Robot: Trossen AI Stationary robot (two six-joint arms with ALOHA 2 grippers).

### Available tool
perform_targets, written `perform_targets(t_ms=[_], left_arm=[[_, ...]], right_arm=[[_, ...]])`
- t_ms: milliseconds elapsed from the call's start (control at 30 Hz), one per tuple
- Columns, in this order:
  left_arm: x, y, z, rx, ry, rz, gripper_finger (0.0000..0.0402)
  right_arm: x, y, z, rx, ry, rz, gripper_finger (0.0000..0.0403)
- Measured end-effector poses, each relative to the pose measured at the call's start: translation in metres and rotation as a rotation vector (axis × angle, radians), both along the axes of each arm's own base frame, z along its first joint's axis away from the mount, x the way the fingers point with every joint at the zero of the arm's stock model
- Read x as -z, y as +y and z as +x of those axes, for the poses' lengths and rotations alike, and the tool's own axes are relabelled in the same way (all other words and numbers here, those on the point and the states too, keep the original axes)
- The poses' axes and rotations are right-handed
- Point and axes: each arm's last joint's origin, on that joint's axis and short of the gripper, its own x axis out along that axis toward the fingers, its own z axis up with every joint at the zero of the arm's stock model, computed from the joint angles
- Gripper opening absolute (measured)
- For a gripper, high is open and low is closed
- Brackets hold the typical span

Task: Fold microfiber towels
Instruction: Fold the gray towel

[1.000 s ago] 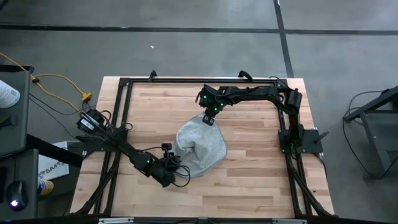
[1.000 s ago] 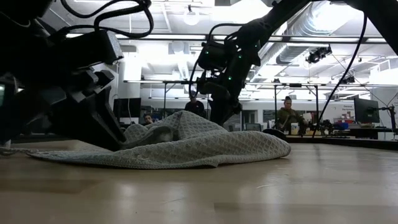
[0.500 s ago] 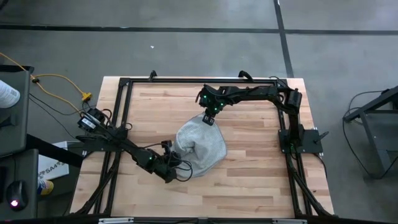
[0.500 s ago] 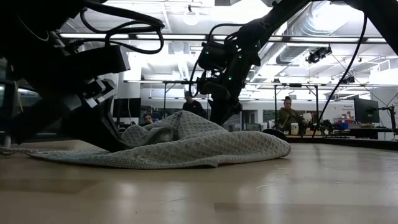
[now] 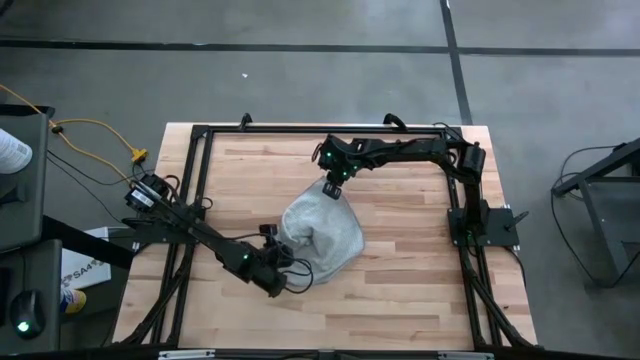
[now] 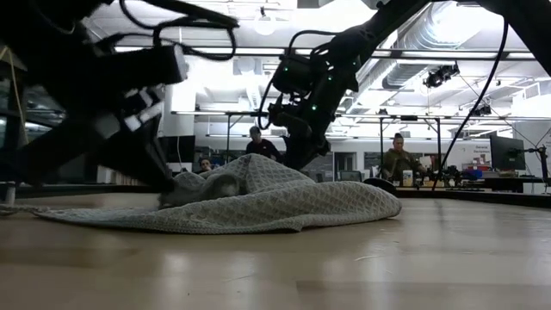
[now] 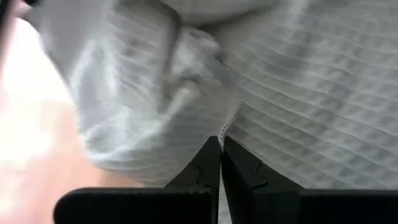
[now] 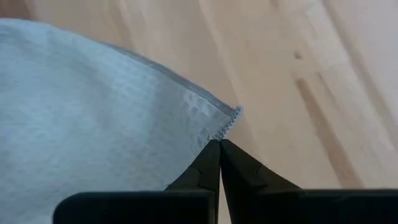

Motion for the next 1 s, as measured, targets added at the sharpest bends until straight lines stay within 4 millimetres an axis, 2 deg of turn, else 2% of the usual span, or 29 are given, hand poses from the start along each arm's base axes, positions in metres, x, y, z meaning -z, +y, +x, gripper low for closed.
perform_targets(t_ms=[100, 233, 467, 767, 1000], left_arm=[[-0.010, 0.002, -0.001, -0.046, 0.033, 0.069, 0.0002], [-0.022, 0.007, -0.006, -0.121, 0.061, 0.147, 0.0001], [-0.048, 0.017, -0.020, -0.193, -0.002, 0.218, 0.0001], [-0.083, 0.047, -0.035, -0.269, -0.046, 0.267, 0.0000], [-0.091, 0.072, -0.033, -0.304, 0.015, 0.302, 0.0000]], right_arm=[[-0.006, 0.002, -0.002, 0.029, 0.020, -0.062, 0.0003], [-0.024, 0.009, -0.005, 0.046, 0.006, -0.140, 0.0003], [-0.062, 0.023, -0.021, 0.061, -0.016, -0.141, 0.0003], [-0.082, 0.060, -0.042, 0.125, 0.140, -0.262, 0.0003], [-0.096, 0.094, -0.055, 0.198, 0.194, -0.405, 0.0003]])
